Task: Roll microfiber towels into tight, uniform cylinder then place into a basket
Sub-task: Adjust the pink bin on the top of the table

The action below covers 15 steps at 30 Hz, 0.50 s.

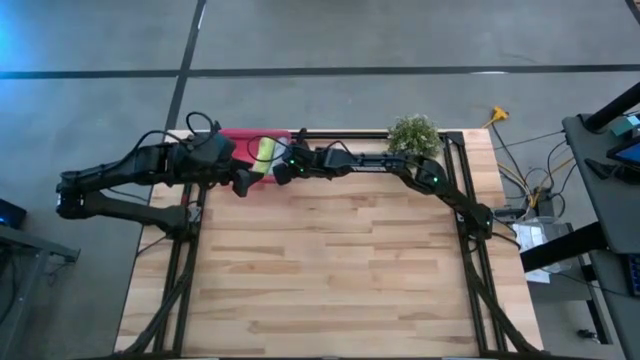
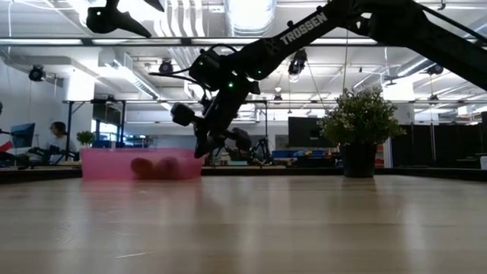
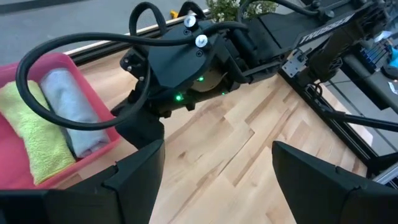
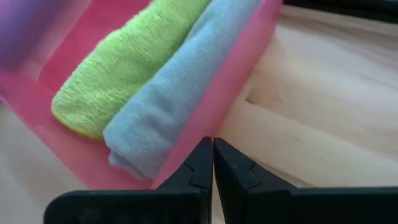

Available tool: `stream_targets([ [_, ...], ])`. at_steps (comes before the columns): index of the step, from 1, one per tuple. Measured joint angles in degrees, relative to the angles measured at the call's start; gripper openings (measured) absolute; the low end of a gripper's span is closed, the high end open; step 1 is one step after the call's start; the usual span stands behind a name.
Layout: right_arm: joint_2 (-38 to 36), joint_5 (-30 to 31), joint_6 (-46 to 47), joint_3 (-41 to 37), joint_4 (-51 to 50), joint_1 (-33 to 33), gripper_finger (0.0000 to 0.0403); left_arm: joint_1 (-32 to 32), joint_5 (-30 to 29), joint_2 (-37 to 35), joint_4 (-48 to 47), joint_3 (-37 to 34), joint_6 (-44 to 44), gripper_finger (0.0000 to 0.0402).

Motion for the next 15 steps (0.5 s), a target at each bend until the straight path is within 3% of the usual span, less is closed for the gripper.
stream_targets([
  [9, 0.07, 0.80, -6.72, -0.61, 13.61, 0.38, 0.0009, 0.00, 0.15, 0.28, 0.07, 0.00, -0.02, 0.0278],
  [15, 0.07, 0.83, -7.55, 0.07, 13.22, -0.01, 0.0009, 0.00, 0.17, 0.35, 0.15, 0.00, -0.03, 0.0278],
])
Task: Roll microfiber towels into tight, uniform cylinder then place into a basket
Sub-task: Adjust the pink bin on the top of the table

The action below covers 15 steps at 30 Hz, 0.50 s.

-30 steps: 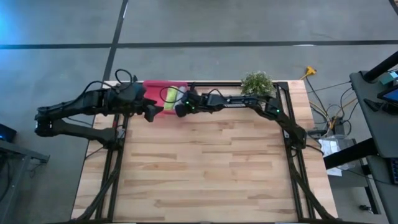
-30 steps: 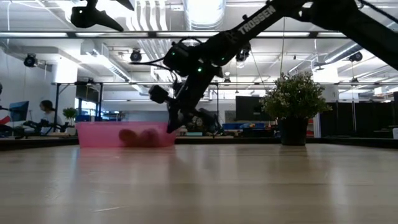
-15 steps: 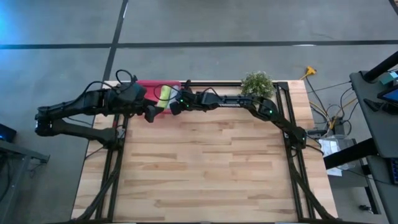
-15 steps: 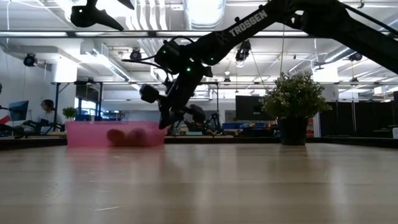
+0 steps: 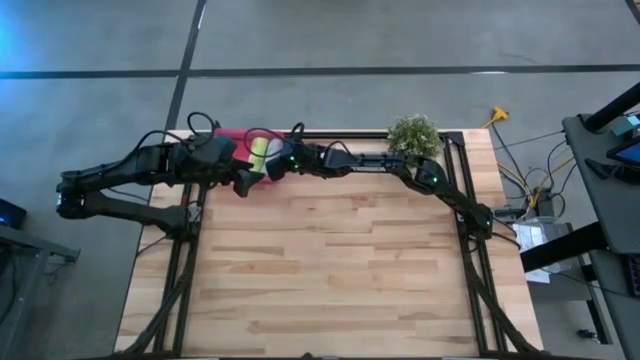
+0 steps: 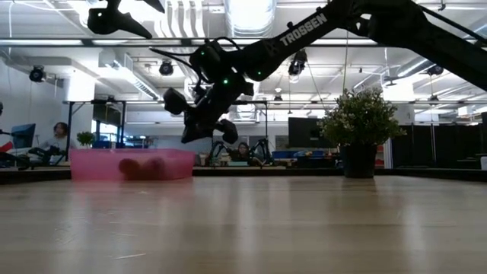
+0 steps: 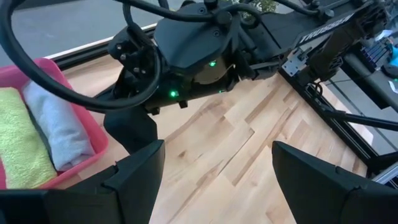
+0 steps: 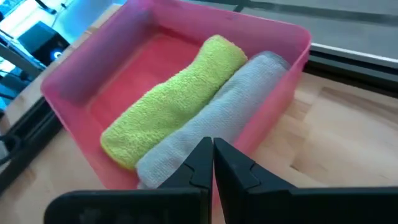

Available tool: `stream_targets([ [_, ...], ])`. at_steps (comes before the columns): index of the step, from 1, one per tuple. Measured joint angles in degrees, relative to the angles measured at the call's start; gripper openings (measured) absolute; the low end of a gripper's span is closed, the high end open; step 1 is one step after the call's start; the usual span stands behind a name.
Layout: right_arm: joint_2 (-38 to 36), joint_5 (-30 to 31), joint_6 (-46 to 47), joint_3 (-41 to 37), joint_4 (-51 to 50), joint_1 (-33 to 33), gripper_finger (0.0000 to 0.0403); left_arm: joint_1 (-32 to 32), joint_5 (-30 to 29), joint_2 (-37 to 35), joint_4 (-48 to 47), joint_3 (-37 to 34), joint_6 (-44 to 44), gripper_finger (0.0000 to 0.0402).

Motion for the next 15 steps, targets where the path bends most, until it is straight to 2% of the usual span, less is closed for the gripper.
stream_targets([
  [4, 0.00, 0.02, -0.14, 0.96, -3.52, -0.13, 0.0009, 0.00, 0.02, -0.02, 0.02, 0.00, 0.00, 0.0278],
  [10, -0.49, -0.54, -0.78, 7.86, -18.96, 2.14, 0.0009, 0.00, 0.22, -0.16, 0.08, 0.13, 0.01, 0.0278],
  [13, -1.02, -4.02, -1.30, 11.40, -23.50, 4.62, 0.0009, -0.04, 0.28, -0.34, 0.00, 0.13, 0.04, 0.0278],
  [15, -1.00, -8.68, 0.36, 11.85, -23.97, 5.85, 0.0009, -0.09, 0.44, -0.42, -0.09, 0.13, 0.08, 0.0278],
])
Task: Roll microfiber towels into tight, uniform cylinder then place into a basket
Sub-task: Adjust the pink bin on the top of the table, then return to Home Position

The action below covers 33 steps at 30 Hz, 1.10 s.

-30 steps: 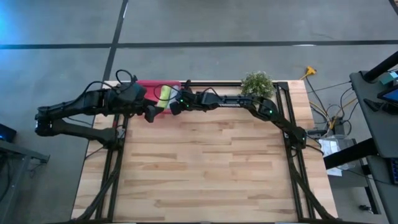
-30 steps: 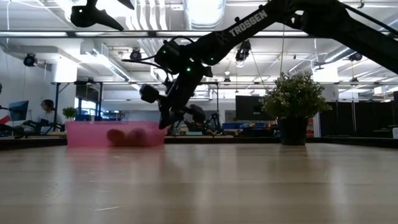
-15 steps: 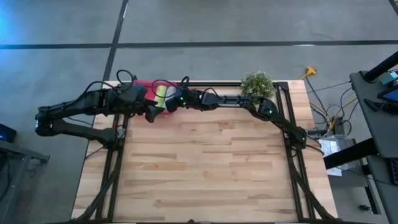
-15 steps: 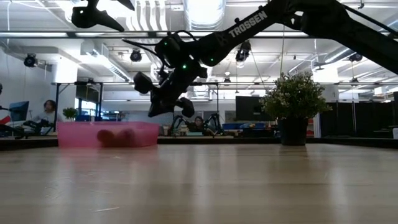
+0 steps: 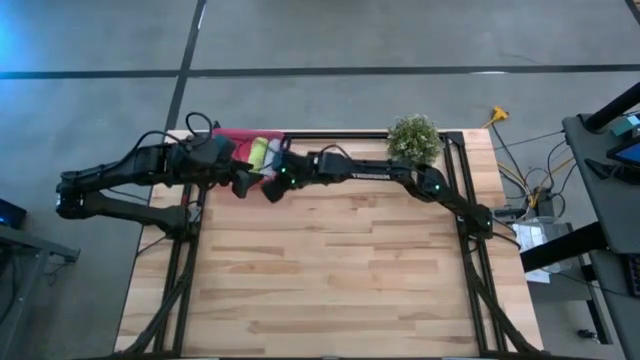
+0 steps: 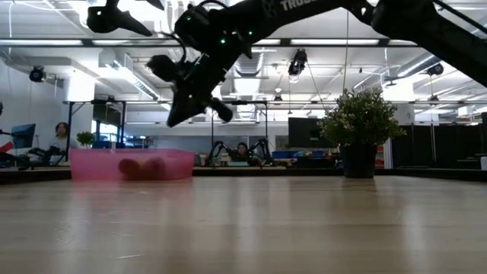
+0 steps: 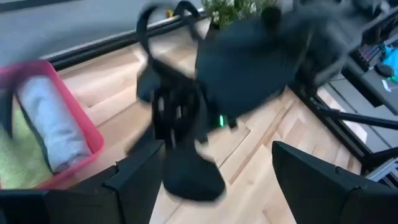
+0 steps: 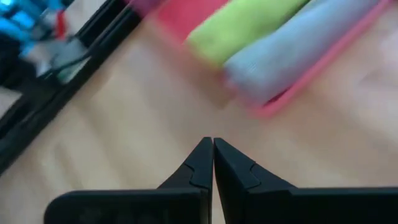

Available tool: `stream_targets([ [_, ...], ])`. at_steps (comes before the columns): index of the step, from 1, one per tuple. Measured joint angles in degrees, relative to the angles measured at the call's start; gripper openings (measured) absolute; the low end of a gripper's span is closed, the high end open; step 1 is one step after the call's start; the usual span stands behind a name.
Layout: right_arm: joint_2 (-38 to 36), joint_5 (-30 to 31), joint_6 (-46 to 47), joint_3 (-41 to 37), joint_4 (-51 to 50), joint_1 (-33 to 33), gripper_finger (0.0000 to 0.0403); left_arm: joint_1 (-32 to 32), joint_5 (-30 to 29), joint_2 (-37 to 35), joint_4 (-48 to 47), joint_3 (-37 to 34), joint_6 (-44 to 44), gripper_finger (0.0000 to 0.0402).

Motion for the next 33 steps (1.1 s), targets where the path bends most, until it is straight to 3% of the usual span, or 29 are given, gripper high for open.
stream_targets([
  [2, 0.83, -3.16, 3.13, -0.12, 0.54, 0.82, 0.0009, 0.04, -0.04, 0.00, 0.84, 0.02, 0.04, 0.0278],
  [12, 7.81, -3.30, 11.18, 0.22, 8.98, -1.36, 0.0009, 0.02, 0.11, -0.48, 4.06, 0.04, 0.09, 0.0278],
  [20, 8.44, -0.09, 8.83, 0.17, 11.54, -2.98, 0.0009, 0.02, 0.82, -3.50, 1.56, 0.02, 0.74, 0.0278],
  [27, 5.83, -4.31, 5.94, 0.20, 4.63, -2.67, 0.0009, 0.09, 0.21, -7.65, -4.45, -0.07, 1.61, 0.0278],
  [33, -1.11, -3.16, -1.69, 0.20, -4.83, 1.73, 0.0009, 0.09, -0.81, -10.04, -5.58, -0.07, 2.78, 0.0277],
])
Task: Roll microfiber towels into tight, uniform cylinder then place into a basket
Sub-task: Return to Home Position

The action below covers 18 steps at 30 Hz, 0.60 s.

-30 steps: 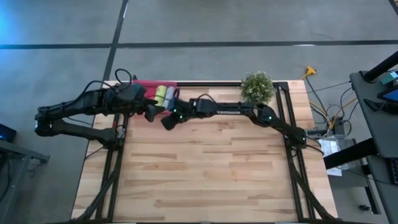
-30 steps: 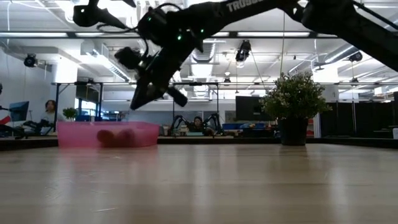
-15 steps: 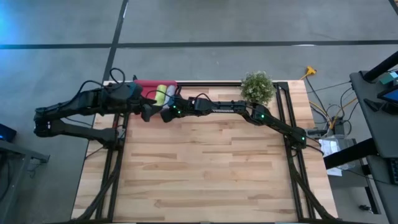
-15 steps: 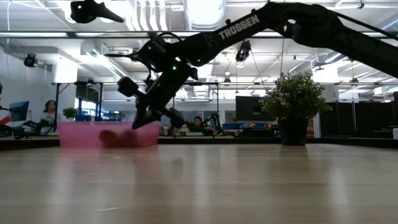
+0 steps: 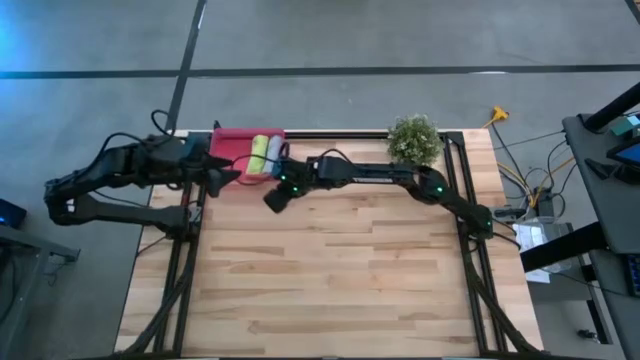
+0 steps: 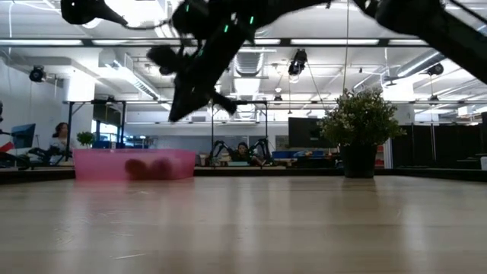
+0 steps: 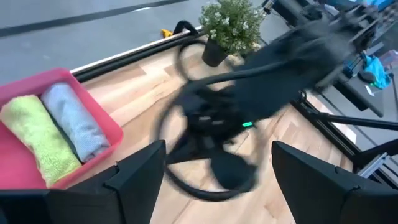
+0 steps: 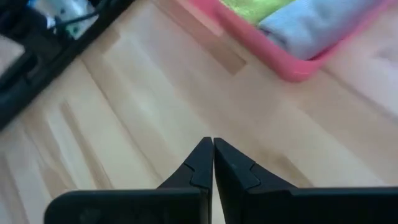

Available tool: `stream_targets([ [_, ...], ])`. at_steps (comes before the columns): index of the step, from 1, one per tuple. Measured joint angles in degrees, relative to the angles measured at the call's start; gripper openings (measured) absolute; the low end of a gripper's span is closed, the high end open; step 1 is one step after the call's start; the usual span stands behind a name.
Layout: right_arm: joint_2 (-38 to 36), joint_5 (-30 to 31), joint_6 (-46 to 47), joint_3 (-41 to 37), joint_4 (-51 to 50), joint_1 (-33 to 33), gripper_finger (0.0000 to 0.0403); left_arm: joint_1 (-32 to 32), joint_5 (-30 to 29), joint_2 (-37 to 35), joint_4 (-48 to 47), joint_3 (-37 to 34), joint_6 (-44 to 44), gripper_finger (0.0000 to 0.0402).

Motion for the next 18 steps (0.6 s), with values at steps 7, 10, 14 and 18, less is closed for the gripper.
stream_targets([
  [7, -10.24, 7.06, -11.31, -1.93, -6.71, 5.67, 0.0009, 0.00, 0.35, -3.54, -0.09, -0.18, 3.55, 0.0177],
  [10, -15.81, 7.24, -10.01, -7.21, -6.42, 7.53, 0.0008, 0.00, -1.08, -6.50, 0.05, -1.24, 3.42, 0.0089],
  [14, -25.67, 8.85, -8.70, -22.61, 3.32, 9.70, 0.0008, 0.00, -2.42, -14.05, 0.74, -6.71, 3.23, 0.0012],
  [18, -37.54, 7.00, -3.20, -43.46, 22.96, 12.10, 0.0008, 0.00, -0.92, -24.45, 3.52, -15.33, -0.26, 0.0002],
])
